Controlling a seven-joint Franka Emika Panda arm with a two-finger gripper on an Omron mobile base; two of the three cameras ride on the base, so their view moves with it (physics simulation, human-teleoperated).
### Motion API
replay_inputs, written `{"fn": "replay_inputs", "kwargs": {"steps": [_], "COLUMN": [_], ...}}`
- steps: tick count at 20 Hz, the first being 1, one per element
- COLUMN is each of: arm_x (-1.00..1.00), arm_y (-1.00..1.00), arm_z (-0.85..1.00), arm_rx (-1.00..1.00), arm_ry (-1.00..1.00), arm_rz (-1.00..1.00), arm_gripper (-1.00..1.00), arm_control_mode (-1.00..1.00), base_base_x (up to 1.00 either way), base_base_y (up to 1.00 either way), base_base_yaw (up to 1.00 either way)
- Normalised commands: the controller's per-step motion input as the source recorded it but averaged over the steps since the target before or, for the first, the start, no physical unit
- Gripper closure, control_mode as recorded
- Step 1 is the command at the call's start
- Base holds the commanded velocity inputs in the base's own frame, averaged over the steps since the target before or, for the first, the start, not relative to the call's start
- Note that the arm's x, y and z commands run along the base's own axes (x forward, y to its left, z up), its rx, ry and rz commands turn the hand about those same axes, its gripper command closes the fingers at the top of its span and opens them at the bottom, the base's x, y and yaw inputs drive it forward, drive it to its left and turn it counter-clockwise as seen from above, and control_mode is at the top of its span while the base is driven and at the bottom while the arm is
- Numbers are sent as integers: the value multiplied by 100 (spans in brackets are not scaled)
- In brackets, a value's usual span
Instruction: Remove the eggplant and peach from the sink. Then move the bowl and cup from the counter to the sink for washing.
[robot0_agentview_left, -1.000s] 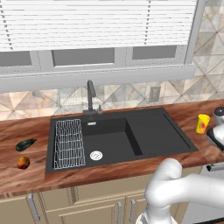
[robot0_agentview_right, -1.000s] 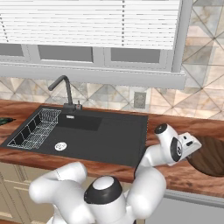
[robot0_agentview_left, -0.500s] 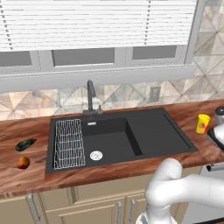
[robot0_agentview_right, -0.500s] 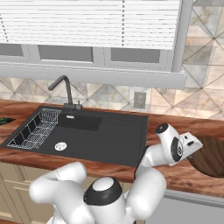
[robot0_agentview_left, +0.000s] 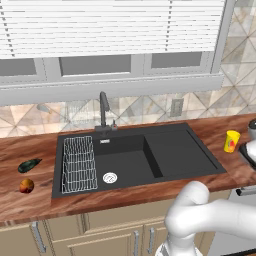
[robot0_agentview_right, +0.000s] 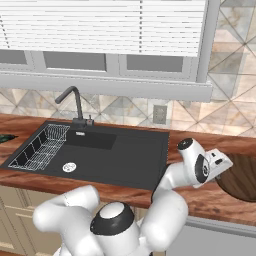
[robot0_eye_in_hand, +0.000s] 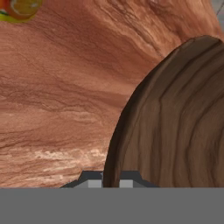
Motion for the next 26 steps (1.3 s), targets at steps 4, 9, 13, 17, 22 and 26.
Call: {"fn": "replay_inputs", "kwargs": {"steps": [4, 9, 13, 17, 22, 26], "arm_x": [-19, -23, -23, -24, -26, -23], "arm_y": [3, 8, 13, 17, 15, 18], "arm_z": [28, 24, 18, 16, 19, 23], "arm_rx": [0, 0, 0, 0, -1, -6], "arm_ry": [0, 0, 0, 0, 0, 0], "arm_rz": [2, 2, 0, 0, 1, 3], "arm_gripper": [100, 100, 100, 100, 100, 100], "arm_control_mode": [-100, -100, -100, -100, -100, -100], "base_base_x": [0, 0, 0, 0, 0, 0], "base_base_y": [0, 0, 0, 0, 0, 0], "base_base_yaw": [0, 0, 0, 0, 0, 0]}}
